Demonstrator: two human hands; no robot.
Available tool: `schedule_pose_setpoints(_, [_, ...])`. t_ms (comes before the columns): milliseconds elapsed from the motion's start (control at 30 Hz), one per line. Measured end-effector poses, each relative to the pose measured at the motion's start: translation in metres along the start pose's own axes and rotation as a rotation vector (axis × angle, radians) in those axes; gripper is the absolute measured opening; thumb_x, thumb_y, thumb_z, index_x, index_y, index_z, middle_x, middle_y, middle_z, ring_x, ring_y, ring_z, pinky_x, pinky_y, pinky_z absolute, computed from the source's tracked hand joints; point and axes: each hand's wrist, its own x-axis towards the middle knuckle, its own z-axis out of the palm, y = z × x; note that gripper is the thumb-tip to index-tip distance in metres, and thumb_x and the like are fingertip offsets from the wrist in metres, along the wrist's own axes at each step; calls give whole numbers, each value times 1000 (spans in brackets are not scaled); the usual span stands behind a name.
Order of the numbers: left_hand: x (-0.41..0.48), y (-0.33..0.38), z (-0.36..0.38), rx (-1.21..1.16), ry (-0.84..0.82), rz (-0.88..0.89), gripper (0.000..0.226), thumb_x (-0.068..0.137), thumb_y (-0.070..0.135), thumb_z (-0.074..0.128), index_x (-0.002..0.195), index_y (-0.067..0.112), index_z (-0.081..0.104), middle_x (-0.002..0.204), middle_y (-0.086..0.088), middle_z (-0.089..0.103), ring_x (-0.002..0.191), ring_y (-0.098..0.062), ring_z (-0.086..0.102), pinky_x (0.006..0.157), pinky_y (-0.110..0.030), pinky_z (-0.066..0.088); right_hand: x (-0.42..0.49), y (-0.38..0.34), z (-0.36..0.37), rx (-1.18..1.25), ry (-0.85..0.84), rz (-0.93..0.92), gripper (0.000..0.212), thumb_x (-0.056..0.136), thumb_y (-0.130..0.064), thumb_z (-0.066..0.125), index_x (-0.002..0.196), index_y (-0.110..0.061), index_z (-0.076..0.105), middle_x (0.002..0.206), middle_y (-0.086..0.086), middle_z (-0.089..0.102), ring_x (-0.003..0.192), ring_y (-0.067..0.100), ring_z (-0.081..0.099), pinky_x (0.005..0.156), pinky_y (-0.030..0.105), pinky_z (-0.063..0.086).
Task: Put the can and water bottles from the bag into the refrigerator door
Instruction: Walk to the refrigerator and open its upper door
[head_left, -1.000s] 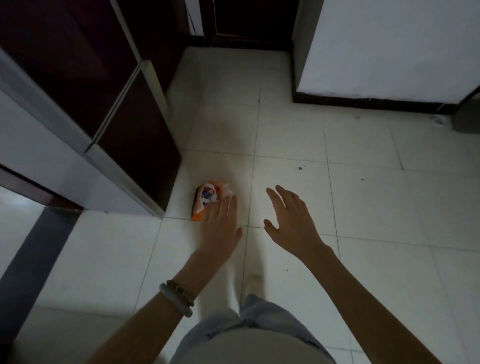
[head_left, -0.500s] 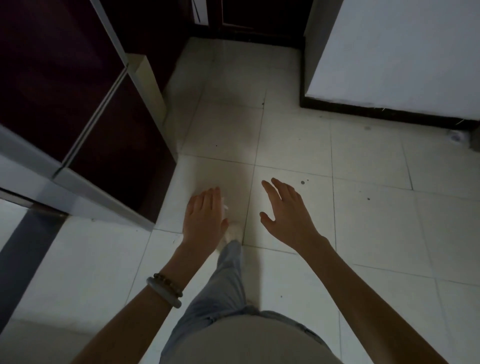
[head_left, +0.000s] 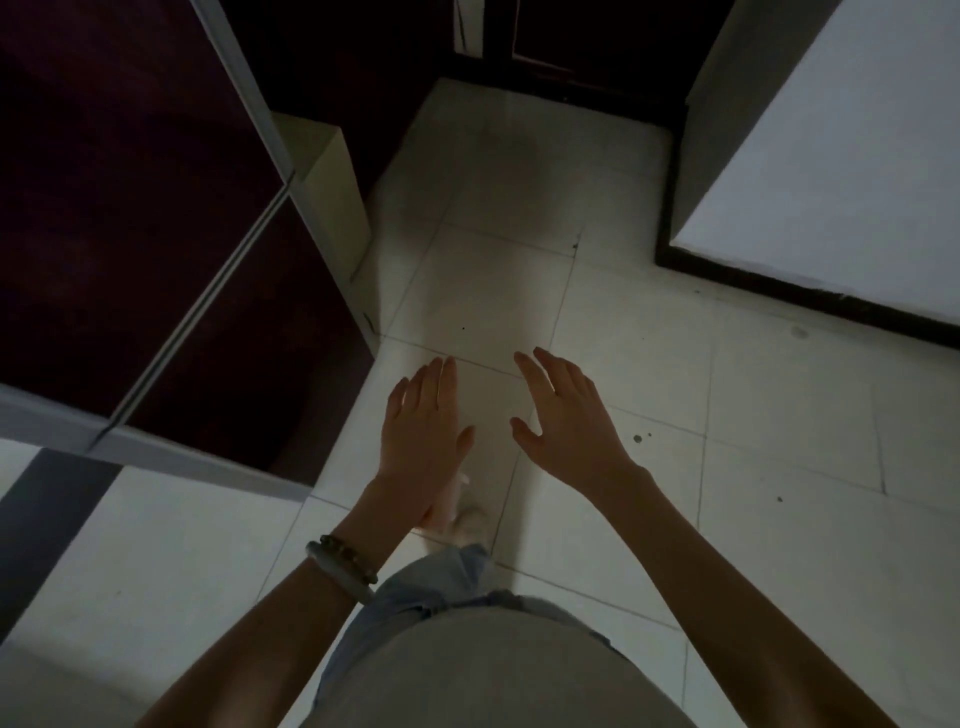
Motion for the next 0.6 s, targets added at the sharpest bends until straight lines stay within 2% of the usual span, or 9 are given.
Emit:
schedule_pose_setpoints(200, [37,-20,-11,13,13,-114,84,72,37,77,135,-1,38,137,-22,46,124,-36,47,101,-46,37,61,5,-1,2,-44,-106,70,75,-23,72,133,-1,40,132,27,48,118,41,49,95,50,43])
schedule_pose_setpoints(500, [47,-52,-28,41,10,-453,85,68,38,79,134,-1,42,136,-21,47,123,-37,47,102,-46,37,140,-25,5,26,-172,-366,69,79,-23,69,137,-2,38,138,25,43,124,39,43,100,49,37])
schedule_pose_setpoints(567, [44,-58,-38,63,42,-559,84,73,39,75,138,1,37,142,-19,41,130,-35,40,107,-44,30,156,-36,5,60,-216,-445,68,81,-24,67,139,-4,36,141,23,40,128,38,39,102,48,34])
schedule_pose_setpoints(600, [42,-60,-41,74,41,-610,83,81,41,67,142,3,28,148,-17,31,136,-33,30,111,-42,22,163,-41,6,71,-231,-493,69,82,-24,66,140,-5,34,142,22,39,129,37,37,104,47,32])
